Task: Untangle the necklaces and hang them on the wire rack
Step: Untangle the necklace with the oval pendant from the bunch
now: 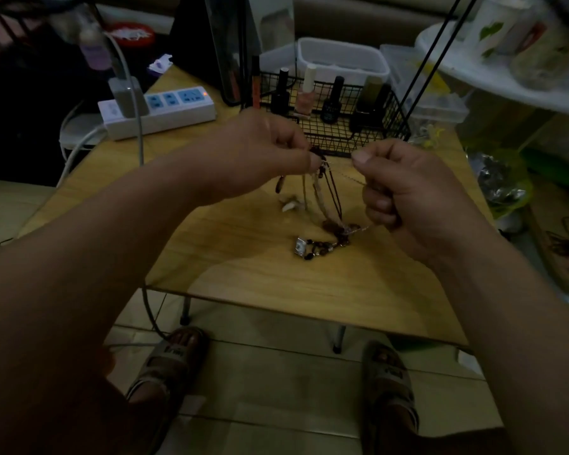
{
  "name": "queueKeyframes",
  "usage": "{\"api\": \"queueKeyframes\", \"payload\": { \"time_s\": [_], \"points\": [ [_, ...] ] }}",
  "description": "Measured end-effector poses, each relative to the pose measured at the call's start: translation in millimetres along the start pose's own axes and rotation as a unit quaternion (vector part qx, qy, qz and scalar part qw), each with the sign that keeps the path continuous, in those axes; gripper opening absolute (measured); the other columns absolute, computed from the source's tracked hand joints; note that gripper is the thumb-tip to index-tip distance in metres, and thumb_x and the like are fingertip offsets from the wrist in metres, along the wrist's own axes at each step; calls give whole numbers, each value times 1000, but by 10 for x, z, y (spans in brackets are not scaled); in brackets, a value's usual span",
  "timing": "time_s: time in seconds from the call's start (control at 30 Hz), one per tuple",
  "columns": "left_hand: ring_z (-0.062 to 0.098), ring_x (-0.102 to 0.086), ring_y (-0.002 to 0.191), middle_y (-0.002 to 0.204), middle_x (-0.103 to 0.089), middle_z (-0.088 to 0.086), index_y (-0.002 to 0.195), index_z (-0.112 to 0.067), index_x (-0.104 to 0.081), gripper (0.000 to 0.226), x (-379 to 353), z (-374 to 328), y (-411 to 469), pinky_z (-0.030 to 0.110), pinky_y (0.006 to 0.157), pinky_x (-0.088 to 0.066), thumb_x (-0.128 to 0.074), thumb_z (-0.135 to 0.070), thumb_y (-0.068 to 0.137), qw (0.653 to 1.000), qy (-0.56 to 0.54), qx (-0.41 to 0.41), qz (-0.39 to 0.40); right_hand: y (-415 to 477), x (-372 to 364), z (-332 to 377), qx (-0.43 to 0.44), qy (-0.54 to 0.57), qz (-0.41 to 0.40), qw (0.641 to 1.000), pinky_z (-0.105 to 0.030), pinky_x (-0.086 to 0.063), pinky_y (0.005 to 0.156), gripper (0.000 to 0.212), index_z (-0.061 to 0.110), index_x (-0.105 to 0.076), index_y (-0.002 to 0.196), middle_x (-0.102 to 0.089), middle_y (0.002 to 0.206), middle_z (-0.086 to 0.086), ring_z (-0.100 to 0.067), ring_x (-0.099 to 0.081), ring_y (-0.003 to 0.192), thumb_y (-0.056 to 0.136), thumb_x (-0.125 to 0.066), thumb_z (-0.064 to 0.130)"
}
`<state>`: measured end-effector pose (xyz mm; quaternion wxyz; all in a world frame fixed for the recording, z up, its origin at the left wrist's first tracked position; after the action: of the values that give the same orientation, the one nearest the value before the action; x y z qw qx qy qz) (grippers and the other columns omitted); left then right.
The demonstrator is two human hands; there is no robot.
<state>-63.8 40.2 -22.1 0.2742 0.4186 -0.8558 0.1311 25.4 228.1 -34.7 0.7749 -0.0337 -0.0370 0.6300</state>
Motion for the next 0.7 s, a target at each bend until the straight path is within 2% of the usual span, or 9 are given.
{"api": "queueKeyframes", "payload": {
  "time_s": [0.1, 0.13, 0.27, 0.37, 0.47, 0.57, 0.7],
  "points": [
    [-7, -52, 57, 67, -62, -13, 87, -20, -71, 15, 96, 3, -8, 11, 54, -41, -69, -31, 97, 999, -33, -5, -30, 15, 91, 78, 32, -17, 15, 999, -21, -26, 43, 5, 14, -62, 98, -52, 65, 10, -8, -37, 50, 97, -66, 11],
    [-6, -51, 58, 68, -61, -12, 87, -17, -70, 17, 115, 8, -12, 11, 55, -42, -68, -30, 98, 999, -40, -6, -36, 11, 105, 97, 38, -26, 20, 999, -22, -25, 44, 6, 14, -63, 100, -53, 68, 9, -8, -38, 51, 97, -67, 11],
    [9, -48, 67, 79, -57, 3, 95, -2, -67, 29, 139, 33, -6, 26, 65, -43, -67, -31, 98, 997, -61, -7, -51, 14, 159, 173, 51, -11, 34, 998, -29, -18, 49, 16, 12, -63, 108, -53, 77, 1, -9, -36, 52, 93, -67, 8],
    [-2, -56, 67, 79, -64, -1, 91, -6, -67, 23, 139, 20, 3, 17, 65, -44, -68, -28, 98, 998, -48, -8, -38, 17, 206, 258, 63, 71, 60, 994, -21, -19, 44, 16, 14, -61, 108, -50, 80, 0, -6, -32, 50, 93, -62, 7],
    [-2, -55, 64, 80, -66, 4, 87, -10, -69, 23, 128, 32, -1, 8, 55, -43, -69, -31, 97, 1000, 22, -5, -20, 29, 279, 318, 78, 139, 68, 985, -17, -19, 42, 15, 17, -60, 110, -50, 84, 2, -3, -30, 49, 99, -56, 8],
    [-1, -50, 57, 75, -62, 0, 86, -12, -68, 25, 157, 67, -11, 11, 51, -41, -70, -35, 96, 999, 40, 5, -21, 27, 398, 372, 89, 183, 45, 978, -17, -15, 45, 14, 20, -61, 109, -55, 85, 6, -2, -29, 50, 101, -53, 11],
    [3, -50, 59, 72, -61, -4, 81, -22, -67, 23, 227, 124, -12, 21, 55, -42, -70, -41, 94, 999, 38, 22, -29, 5, 498, 389, 94, 187, 13, 978, -19, -12, 47, 15, 22, -63, 105, -57, 85, 6, -2, -28, 50, 101, -53, 12]
  ]
}}
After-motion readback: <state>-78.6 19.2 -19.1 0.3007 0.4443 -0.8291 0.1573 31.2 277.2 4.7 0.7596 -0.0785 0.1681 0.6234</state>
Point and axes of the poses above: each hand's wrist, its own y-axis towards the middle knuckle, its own x-axis out of the back of the hand, z = x × y, the point moved 3 cm from there along y, towards the middle knuckle
